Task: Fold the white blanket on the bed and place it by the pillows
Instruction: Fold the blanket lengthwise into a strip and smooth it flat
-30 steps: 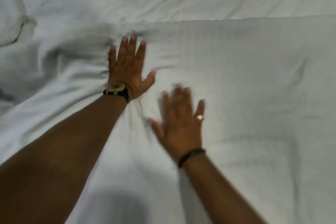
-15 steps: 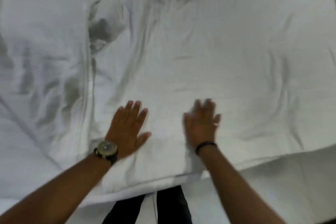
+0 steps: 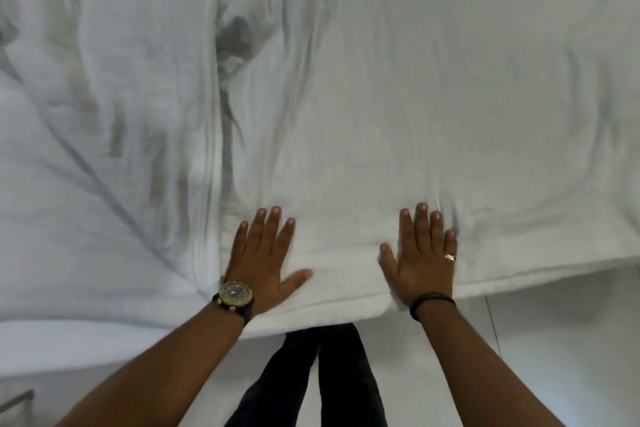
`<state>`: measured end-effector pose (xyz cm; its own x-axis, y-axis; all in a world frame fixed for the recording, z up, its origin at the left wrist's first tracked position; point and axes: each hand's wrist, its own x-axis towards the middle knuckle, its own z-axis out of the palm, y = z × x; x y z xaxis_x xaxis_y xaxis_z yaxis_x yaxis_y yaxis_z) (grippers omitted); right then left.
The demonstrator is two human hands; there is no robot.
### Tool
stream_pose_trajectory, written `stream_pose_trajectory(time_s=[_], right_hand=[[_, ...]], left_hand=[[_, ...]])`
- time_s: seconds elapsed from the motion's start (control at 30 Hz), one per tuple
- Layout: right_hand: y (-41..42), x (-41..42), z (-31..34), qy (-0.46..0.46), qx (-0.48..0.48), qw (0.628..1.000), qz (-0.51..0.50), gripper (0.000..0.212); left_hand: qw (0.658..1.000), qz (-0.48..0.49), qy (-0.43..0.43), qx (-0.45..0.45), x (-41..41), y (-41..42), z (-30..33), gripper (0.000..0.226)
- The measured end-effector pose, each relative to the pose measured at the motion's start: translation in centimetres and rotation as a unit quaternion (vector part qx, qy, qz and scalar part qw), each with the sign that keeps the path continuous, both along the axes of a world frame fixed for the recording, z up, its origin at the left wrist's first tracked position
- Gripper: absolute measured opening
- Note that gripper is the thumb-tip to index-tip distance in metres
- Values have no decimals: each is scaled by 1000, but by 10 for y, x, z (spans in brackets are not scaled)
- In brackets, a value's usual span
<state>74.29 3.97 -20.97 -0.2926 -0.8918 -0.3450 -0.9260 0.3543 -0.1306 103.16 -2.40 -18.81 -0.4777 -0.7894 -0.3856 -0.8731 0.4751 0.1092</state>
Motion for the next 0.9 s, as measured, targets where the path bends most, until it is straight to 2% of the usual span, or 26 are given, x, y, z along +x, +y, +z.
stream_pose_trajectory(time_s=[0.17,0.27,0.4,0.47,0.53,0.57,0.63,0.67,0.73,0.8,0.83,0.87,0.9], right_hand=[[12,-32,-2,24,54,998,-15,81],[-4,-10,11,16,99,994,-40,82],[-43,49,34,-3,122,985,-118,77],[-58,98,41,-30,111,988,-104,74],[-69,158,43,-58,106,988,-96,76],[-72,186,45,-69,97,988,-98,75],[-74,233,57,-86,62,991,-87,75],[-74,256,65,-97,36,992,-74,79],[-71,291,76,-135,2,990,-28,96],[-64,321,84,-153,42,985,64,114],[-58,333,86,-144,75,981,106,118],[-51,340,86,-129,103,977,134,118],[-44,343,82,-115,117,975,146,113]], left_hand=[[994,-17,-28,105,-38,-5,-9,104],[984,-69,-72,145,-21,-27,20,113],[962,-244,-91,84,26,-88,60,120],[944,-310,-106,33,67,-122,81,121],[918,-378,-120,-29,120,-157,93,108],[909,-393,-123,-59,148,-171,96,90],[919,-369,-95,-104,196,-166,103,32],[926,-349,-82,-118,216,-153,100,21],[942,-312,-99,-71,236,-98,89,28],[950,-276,-144,-23,242,-37,100,24],[953,-256,-158,36,244,-14,104,18],[953,-217,-163,135,249,2,100,17],[952,-187,-160,184,256,7,98,21]])
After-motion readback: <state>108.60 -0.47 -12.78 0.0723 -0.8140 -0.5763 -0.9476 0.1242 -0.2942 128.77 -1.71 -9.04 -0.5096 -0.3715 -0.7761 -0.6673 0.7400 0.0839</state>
